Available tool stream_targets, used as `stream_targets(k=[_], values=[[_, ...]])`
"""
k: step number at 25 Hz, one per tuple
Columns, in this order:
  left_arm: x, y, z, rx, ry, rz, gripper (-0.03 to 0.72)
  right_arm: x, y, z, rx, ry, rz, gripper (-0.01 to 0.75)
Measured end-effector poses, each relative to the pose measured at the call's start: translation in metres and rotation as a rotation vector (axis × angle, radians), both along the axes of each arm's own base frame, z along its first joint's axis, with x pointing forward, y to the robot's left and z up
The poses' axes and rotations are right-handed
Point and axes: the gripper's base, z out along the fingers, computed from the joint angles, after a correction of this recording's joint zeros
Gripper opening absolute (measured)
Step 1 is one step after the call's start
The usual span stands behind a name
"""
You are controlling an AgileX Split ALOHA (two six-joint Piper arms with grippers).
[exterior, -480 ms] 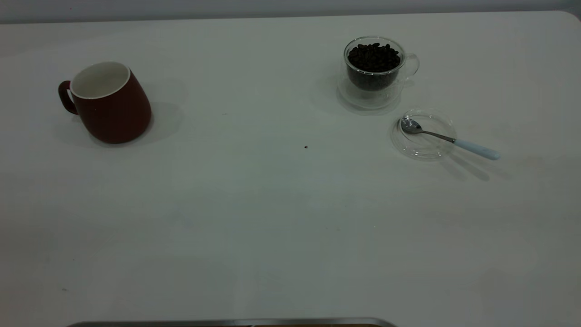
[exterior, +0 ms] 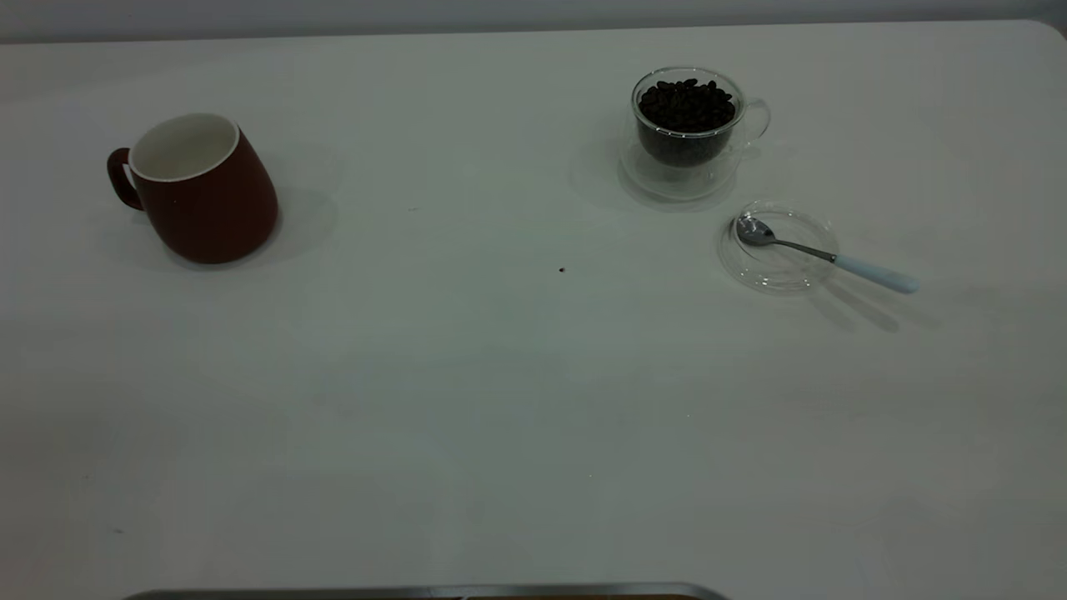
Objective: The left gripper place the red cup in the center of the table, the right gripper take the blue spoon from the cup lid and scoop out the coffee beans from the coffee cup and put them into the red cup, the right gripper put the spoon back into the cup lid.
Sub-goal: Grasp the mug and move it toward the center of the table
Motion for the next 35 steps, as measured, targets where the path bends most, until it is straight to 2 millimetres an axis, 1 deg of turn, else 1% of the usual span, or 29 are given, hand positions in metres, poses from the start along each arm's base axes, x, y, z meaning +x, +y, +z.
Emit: stream_targets(k=[23, 26, 27, 29, 31, 34, 35], values=[[0.0, 0.001, 0.0, 0.008, 0.0, 0.006, 0.467, 0.0, 0.0, 0.0, 0.0, 0.0, 0.0, 0.263], [0.004, 0.002, 0.004, 0.005, 0.029, 0.022, 0.467, 0.0, 0.0, 0.0, 0.0, 0.0, 0.0, 0.263], [0.007, 0.003, 0.008, 0.0, 0.038, 0.029, 0.467, 0.0, 0.0, 0.0, 0.0, 0.0, 0.0, 0.263], [0.022, 0.003, 0.019, -0.007, 0.069, 0.035, 0.463, 0.0, 0.0, 0.0, 0.0, 0.0, 0.0, 0.263], [0.042, 0.004, 0.03, -0.006, 0.101, 0.033, 0.463, 0.0, 0.0, 0.0, 0.0, 0.0, 0.0, 0.263], [0.082, 0.006, 0.042, 0.009, 0.194, 0.015, 0.477, 0.0, 0.0, 0.0, 0.0, 0.0, 0.0, 0.263], [0.095, 0.007, 0.045, 0.014, 0.201, 0.008, 0.489, 0.0, 0.0, 0.0, 0.0, 0.0, 0.0, 0.263]])
